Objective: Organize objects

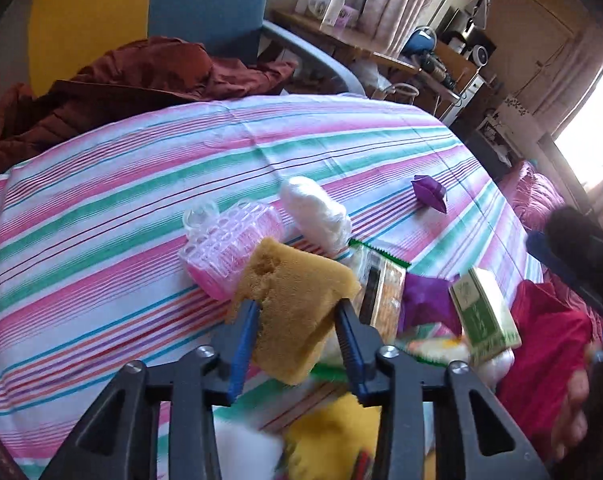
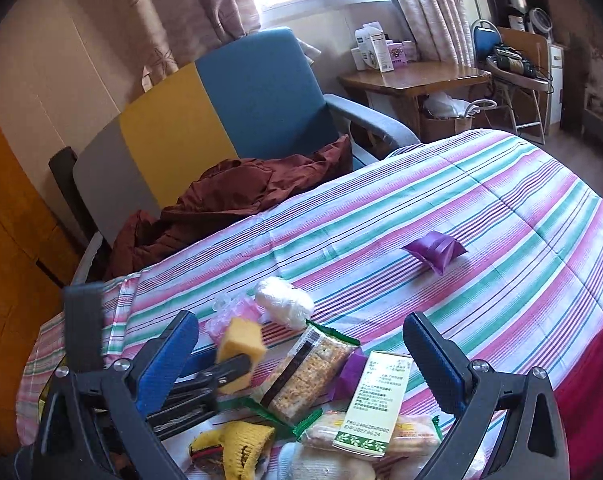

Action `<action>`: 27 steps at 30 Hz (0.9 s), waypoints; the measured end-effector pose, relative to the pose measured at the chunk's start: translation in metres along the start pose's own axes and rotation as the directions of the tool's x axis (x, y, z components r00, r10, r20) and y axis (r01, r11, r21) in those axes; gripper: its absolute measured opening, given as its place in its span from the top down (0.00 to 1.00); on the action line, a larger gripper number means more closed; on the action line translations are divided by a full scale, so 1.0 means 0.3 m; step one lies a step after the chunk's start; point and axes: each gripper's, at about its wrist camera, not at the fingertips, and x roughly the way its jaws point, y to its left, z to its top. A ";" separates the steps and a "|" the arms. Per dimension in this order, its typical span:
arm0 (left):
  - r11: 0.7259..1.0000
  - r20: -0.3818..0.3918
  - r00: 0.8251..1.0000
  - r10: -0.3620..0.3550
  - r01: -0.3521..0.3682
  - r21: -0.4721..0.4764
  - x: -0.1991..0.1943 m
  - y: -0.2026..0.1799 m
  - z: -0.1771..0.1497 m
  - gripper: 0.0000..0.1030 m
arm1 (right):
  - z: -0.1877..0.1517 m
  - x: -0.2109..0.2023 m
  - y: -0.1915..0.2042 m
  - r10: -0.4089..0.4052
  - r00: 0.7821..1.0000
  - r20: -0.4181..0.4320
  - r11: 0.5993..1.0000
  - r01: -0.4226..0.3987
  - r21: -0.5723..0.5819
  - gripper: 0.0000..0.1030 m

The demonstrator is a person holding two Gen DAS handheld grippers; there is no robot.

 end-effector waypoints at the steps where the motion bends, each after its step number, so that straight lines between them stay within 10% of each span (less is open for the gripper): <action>1: 1.000 0.001 1.000 0.002 -0.002 -0.002 -0.018 0.014 -0.014 0.66 | -0.004 0.005 0.005 0.008 1.000 -0.008 1.000 -0.008 -0.005 0.00; 8: 1.000 0.024 1.000 0.014 -0.015 0.027 -0.130 0.081 -0.152 0.67 | -0.048 0.066 0.098 0.107 0.987 -0.118 0.990 -0.117 -0.081 0.00; 16: 0.999 0.054 0.999 0.006 -0.009 0.045 -0.179 0.104 -0.211 0.83 | -0.062 0.211 0.290 0.242 0.905 -0.349 0.942 -0.306 -0.140 0.00; 27: 0.999 0.065 0.998 -0.027 0.030 -0.046 -0.239 0.166 -0.289 0.83 | -0.065 0.467 0.516 0.087 0.813 -0.575 0.869 -0.345 -0.355 0.00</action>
